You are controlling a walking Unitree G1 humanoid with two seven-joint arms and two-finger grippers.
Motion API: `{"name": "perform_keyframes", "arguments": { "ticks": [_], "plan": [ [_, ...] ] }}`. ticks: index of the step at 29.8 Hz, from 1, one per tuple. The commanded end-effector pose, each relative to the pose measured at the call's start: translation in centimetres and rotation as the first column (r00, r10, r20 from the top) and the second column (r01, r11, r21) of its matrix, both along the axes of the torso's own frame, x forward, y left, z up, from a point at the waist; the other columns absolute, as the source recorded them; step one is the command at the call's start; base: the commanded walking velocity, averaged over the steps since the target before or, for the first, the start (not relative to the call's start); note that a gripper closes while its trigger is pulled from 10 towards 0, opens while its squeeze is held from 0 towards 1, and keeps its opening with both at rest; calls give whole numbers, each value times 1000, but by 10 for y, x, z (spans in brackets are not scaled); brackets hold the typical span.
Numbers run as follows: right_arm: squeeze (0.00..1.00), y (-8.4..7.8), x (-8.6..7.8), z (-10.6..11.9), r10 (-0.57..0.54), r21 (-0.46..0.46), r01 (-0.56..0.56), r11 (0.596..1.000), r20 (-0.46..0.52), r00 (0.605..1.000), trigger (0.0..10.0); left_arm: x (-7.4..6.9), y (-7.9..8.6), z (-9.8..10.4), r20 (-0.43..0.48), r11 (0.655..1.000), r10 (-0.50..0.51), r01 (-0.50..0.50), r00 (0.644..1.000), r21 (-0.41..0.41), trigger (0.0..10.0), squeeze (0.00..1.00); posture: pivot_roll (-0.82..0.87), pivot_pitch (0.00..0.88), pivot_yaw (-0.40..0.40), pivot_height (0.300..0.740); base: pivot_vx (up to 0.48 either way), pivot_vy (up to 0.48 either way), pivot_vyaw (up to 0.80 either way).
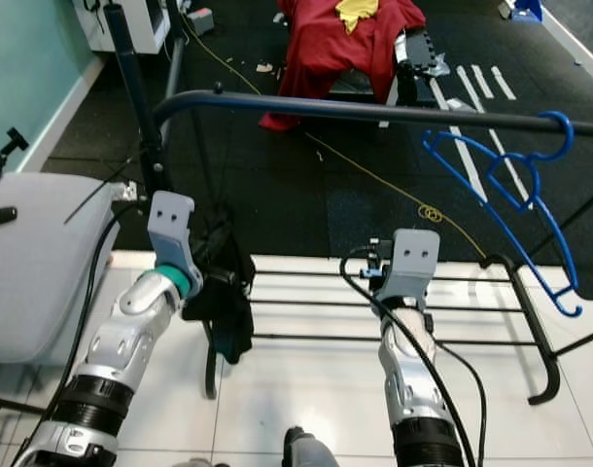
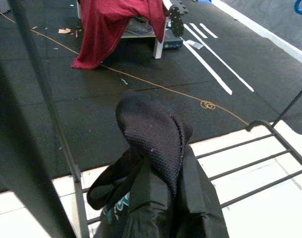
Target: Hang hanger
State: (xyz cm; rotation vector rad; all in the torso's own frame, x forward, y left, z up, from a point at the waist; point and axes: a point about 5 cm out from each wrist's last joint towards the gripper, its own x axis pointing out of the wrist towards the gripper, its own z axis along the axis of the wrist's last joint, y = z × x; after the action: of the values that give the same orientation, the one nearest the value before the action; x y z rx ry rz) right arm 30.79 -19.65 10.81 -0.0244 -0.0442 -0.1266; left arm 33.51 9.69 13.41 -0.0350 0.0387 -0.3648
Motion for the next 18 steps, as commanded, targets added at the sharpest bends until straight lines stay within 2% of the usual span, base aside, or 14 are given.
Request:
{"name": "perform_keyframes", "arguments": {
  "ticks": [1,18],
  "plan": [
    [0,-3,-3,-6,-9,5,9,1000,-20,1000,10000,-3,-1,-4,-2,1000,0,0,1000,11,10000,0,-101,42,36,740,0,0,0],
    [0,-1,-5,-8,4,4,-4,1000,-26,1000,10000,-4,-4,-6,-10,1000,1,-1,1000,12,10000,0,-103,31,31,740,0,-451,0]
  ]
}}
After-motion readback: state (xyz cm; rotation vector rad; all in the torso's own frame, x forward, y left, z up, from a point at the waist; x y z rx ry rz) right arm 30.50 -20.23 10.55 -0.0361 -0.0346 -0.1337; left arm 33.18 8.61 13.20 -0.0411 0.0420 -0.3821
